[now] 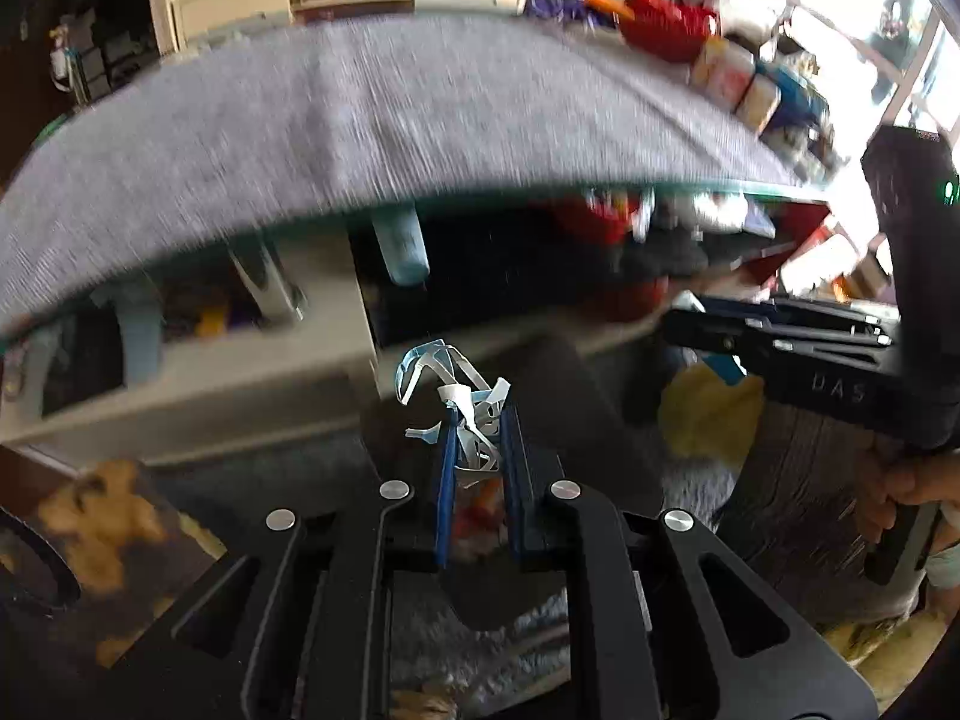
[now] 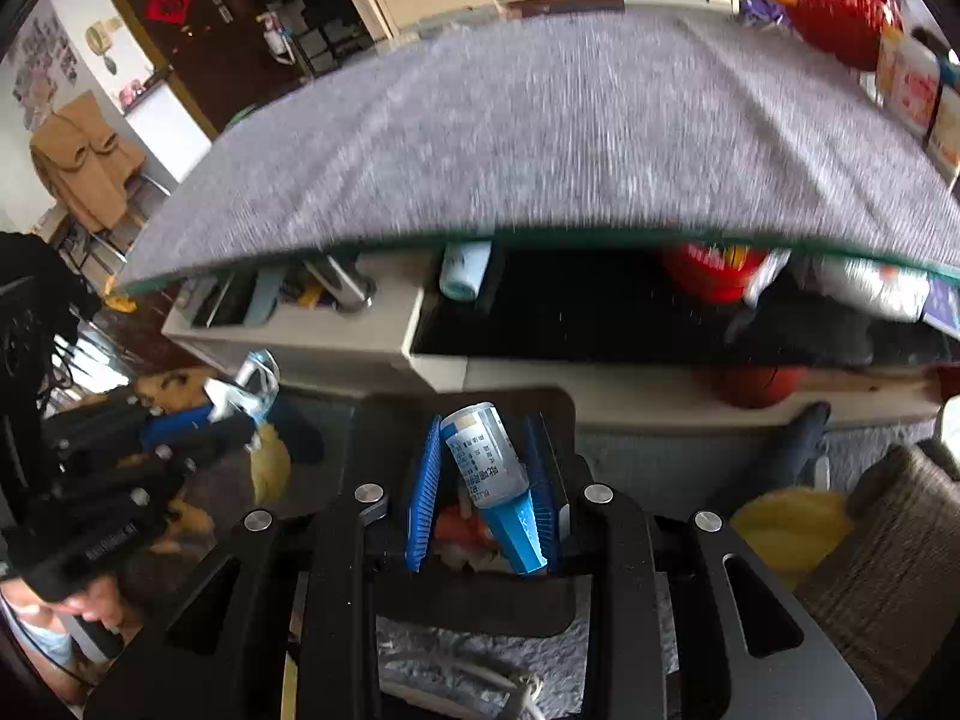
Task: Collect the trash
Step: 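Lower the plastic clip and bottle below the table edge to the grey bin, then open both tools over the bin to drop the items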
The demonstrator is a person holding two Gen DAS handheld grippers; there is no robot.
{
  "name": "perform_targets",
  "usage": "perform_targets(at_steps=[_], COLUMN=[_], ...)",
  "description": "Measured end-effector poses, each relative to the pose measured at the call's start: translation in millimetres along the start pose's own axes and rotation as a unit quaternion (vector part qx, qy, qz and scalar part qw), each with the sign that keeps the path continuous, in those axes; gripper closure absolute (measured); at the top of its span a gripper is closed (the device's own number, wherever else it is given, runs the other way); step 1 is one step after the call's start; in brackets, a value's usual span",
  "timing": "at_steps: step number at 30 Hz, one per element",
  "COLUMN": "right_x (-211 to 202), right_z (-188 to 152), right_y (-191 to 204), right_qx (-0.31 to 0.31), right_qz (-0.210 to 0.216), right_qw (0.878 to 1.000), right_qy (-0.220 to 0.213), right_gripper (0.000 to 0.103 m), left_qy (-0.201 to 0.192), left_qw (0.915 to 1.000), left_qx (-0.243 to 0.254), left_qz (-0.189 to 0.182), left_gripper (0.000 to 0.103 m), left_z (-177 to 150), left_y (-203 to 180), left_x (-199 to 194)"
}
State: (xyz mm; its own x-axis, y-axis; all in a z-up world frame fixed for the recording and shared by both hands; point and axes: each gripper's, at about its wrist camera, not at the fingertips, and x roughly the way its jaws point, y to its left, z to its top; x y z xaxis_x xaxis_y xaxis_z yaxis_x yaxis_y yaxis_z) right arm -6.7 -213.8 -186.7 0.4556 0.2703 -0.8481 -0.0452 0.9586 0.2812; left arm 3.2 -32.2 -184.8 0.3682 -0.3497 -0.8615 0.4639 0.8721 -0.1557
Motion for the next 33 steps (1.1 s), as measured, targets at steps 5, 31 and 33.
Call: perform_targets(at_steps=[5,31,33], right_x=[25.3,36.9,25.6], right_z=[-23.3,-21.8,-18.0], right_y=[-3.4,-15.3,-15.5], right_qx=[0.004,0.001,0.001], right_qz=[0.003,-0.077,-0.081], right_qw=[1.0,0.997,0.997], right_qy=[0.03,0.005,-0.01], right_gripper=[0.078,0.003,0.003], left_qy=[0.037,0.071,0.055], left_qw=[0.9992,0.997,0.9979], left_qx=[-0.009,-0.024,-0.023], left_qz=[-0.008,0.019,0.026], left_gripper=[0.09,0.008,0.008], left_z=[-19.9,-33.8,-32.4], left_y=[-2.6,8.7,10.8], left_x=[33.4,50.8,40.0])
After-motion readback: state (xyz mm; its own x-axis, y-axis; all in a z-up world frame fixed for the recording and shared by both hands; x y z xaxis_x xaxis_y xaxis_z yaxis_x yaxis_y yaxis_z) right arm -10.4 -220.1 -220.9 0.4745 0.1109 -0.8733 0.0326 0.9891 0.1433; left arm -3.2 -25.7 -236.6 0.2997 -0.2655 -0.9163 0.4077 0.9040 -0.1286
